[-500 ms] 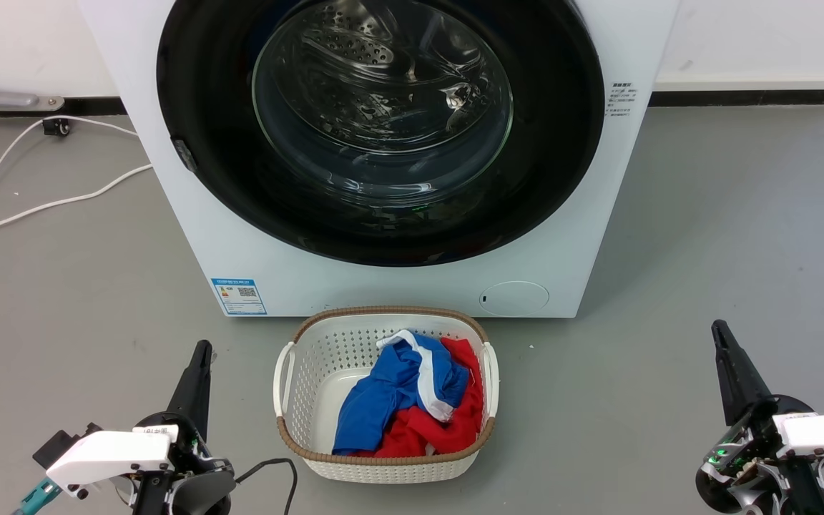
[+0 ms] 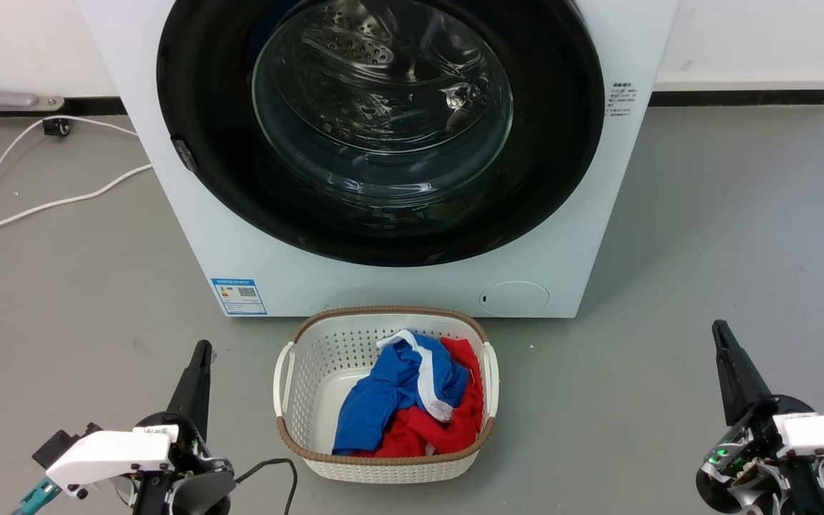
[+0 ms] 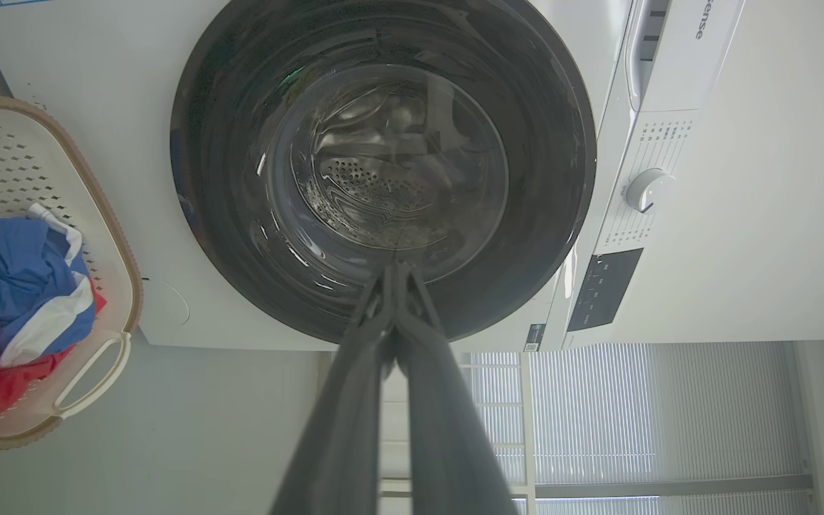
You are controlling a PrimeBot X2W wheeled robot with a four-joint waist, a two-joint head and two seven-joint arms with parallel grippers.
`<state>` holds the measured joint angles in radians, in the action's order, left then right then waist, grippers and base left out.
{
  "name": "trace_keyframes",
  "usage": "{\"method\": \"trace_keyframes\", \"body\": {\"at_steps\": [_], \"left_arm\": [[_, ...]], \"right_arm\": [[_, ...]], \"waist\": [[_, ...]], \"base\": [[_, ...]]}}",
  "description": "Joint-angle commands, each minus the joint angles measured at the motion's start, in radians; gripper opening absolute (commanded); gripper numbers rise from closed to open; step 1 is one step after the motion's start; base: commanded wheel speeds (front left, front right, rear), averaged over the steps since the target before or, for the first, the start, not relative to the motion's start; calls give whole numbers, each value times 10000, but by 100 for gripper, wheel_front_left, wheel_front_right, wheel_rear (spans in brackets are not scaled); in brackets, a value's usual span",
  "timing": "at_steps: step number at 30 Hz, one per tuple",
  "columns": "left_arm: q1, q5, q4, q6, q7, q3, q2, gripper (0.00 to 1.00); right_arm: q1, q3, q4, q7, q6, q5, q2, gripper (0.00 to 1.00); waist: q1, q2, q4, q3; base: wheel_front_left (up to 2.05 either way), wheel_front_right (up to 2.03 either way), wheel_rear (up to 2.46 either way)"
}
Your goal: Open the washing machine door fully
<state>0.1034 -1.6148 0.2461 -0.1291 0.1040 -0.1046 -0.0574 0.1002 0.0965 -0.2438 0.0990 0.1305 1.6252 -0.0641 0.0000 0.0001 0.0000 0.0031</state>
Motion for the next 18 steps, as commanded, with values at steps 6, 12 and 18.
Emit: {"method": "trace_keyframes", "body": {"at_steps": [6, 12, 18], "left_arm": [[94, 10, 6, -29, 62, -38, 7, 0], [-79, 40, 92, 1, -66, 106, 29, 100], [-55, 154, -81, 0, -383, 568, 31, 100]], "right_arm": [[133, 31, -17, 45, 4, -82, 39, 0], [-109, -20, -56, -14, 0, -27, 25, 100], [-266, -182, 205, -291, 1, -173, 34, 100]], "waist": [[0, -1, 0, 0], [0, -1, -2, 1], [0, -1, -9, 12]], "base": [[0, 0, 0], [0, 0, 0], [0, 0, 0]]}}
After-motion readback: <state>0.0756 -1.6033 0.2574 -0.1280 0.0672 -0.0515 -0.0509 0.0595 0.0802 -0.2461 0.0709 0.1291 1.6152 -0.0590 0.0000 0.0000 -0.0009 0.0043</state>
